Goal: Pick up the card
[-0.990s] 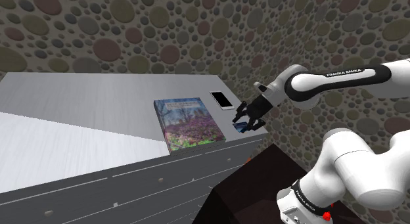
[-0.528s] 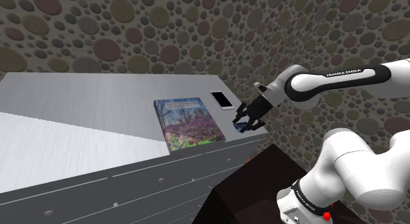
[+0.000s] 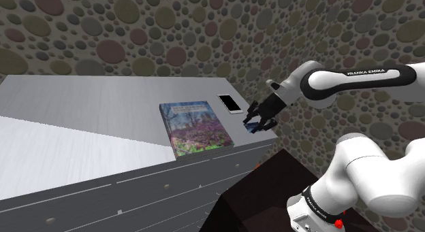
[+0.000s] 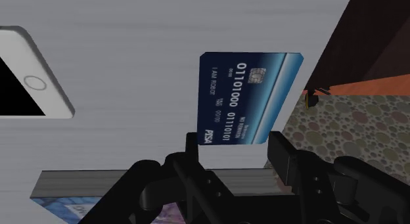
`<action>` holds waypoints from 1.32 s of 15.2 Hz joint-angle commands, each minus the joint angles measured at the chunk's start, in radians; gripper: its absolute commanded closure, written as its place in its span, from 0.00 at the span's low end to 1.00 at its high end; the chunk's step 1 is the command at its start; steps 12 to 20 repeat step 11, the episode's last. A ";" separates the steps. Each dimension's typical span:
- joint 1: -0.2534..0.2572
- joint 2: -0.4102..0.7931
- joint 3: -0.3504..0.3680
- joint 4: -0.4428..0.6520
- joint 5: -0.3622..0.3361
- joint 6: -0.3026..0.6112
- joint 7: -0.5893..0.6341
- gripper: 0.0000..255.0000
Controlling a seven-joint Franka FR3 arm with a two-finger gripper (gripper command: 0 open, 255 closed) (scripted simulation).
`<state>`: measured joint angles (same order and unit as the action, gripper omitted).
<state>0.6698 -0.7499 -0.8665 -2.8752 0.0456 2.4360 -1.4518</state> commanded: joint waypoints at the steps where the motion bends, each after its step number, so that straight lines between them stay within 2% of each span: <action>1: -0.012 -0.017 0.024 0.014 -0.002 -0.031 0.020 1.00; 9: -0.050 -0.084 0.105 0.071 -0.007 -0.152 0.088 1.00; 20: -0.051 -0.085 0.107 0.072 -0.007 -0.154 0.090 1.00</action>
